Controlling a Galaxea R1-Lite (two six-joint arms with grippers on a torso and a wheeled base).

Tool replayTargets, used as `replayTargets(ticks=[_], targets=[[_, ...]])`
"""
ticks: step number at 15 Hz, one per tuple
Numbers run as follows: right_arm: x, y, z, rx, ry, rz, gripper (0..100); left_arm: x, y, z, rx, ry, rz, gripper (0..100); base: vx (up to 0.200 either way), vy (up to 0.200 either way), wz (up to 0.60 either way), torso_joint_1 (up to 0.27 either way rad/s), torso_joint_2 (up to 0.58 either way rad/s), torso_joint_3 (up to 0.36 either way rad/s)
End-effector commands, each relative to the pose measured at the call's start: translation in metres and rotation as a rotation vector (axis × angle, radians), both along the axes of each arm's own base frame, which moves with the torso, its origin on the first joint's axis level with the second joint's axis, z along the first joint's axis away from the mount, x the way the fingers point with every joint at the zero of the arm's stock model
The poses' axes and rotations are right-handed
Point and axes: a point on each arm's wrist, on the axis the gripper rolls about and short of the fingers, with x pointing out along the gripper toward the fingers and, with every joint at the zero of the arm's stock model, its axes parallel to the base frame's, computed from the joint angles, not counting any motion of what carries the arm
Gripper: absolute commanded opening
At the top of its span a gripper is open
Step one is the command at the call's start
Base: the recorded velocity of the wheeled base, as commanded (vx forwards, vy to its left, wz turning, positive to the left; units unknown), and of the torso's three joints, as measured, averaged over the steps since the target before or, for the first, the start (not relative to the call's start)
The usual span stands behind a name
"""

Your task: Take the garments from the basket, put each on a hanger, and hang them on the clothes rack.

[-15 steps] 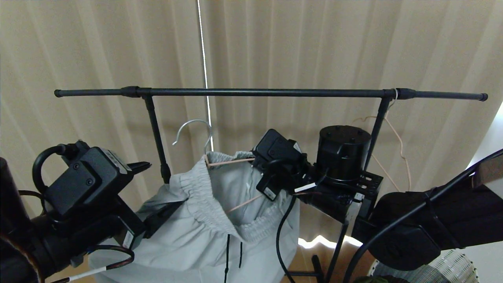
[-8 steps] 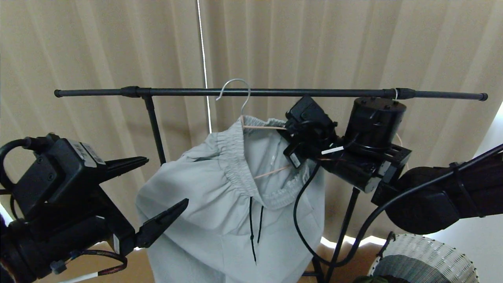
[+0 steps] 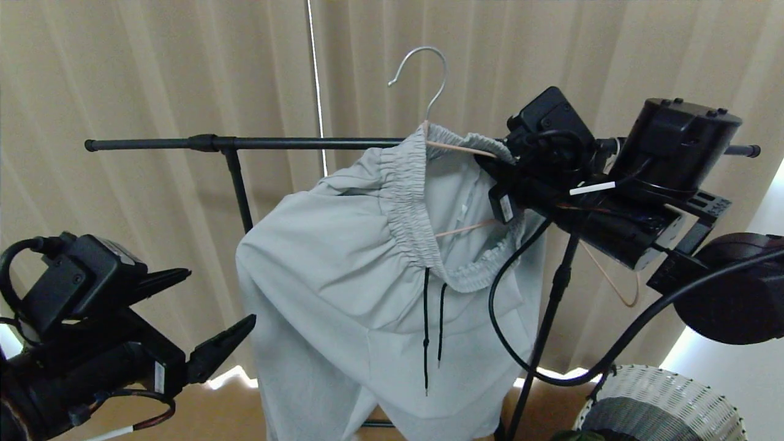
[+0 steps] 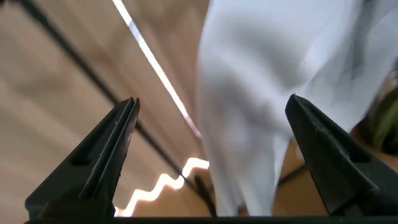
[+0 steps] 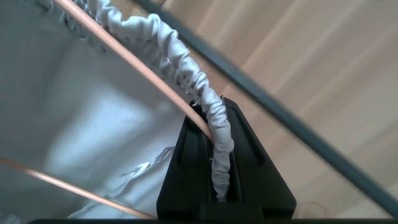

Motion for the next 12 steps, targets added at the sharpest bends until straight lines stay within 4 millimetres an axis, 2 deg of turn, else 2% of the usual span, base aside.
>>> replayTargets(ticks=[1, 6, 8, 9, 12], targets=[[-0.010, -0.007, 0.013, 0.020, -0.034, 0.000, 0, 0.008, 0.003, -0.004, 0.004, 0.028, 0.034, 100, 0.000, 0.000, 0.00, 0.000, 0.00, 0.000], [-0.022, -0.008, 0.018, 0.028, -0.043, 0.018, 0, 0.028, -0.009, 0.001, -0.050, 0.058, 0.018, 100, 0.000, 0.000, 0.00, 0.000, 0.00, 0.000], [-0.024, -0.005, 0.019, 0.029, -0.045, 0.029, 0, 0.027, -0.015, 0.001, -0.056, 0.047, -0.011, 100, 0.000, 0.000, 0.00, 0.000, 0.00, 0.000], [-0.024, -0.005, 0.019, 0.030, -0.046, 0.028, 0, 0.030, -0.016, 0.002, -0.058, 0.037, -0.012, 0, 0.000, 0.000, 0.00, 0.000, 0.00, 0.000], [-0.024, -0.006, 0.019, 0.029, -0.043, 0.026, 0, 0.036, -0.012, 0.000, -0.054, 0.025, 0.021, 0, 0.000, 0.000, 0.00, 0.000, 0.00, 0.000]])
